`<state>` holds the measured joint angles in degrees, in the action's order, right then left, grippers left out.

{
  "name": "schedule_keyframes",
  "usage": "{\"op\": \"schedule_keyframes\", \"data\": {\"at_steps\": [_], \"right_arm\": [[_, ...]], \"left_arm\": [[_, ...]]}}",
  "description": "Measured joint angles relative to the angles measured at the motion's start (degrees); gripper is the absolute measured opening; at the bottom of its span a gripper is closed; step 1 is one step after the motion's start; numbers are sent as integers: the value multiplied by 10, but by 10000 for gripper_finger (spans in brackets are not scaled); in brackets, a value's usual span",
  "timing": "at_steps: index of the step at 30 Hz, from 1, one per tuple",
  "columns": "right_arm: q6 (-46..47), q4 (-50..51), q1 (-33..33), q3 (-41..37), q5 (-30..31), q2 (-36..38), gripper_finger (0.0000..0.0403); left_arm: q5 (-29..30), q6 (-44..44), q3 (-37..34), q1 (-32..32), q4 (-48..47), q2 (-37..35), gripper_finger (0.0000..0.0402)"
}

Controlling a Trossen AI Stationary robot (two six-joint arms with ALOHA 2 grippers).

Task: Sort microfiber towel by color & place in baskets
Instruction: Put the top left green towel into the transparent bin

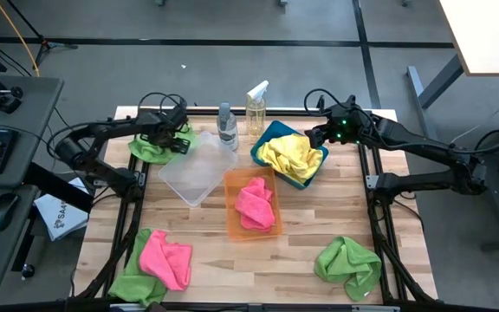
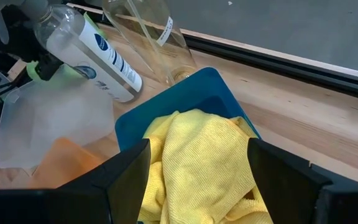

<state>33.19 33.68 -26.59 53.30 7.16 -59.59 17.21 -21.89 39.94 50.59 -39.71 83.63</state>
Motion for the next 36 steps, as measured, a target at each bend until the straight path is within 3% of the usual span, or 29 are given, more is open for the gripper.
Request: {"op": "schedule_keyframes", "data": {"at_steps": [5,10,11,17,25,31,36], "right_arm": [[4,0,0,0,-1,0,266],[4,0,0,0,-1,0,266],[4,0,0,0,-1,0,266],[4,0,0,0,0,0,266],[3,0,0,0,0,0,266],[-1,0,0,0,0,0,266],[-2,0,0,-4,3,0,266]], "left_arm": [[4,10,0,-2,3,0,189],[-19,29,0,-2,4,-7,31],[-24,30,0,-2,6,-13,18],[-16,26,35,-2,-17,-103,3],[-26,33,158,-30,-31,-265,1],[-89,-6,195,-140,-32,-349,1],[-58,-78,172,-276,-39,-398,0]]}}
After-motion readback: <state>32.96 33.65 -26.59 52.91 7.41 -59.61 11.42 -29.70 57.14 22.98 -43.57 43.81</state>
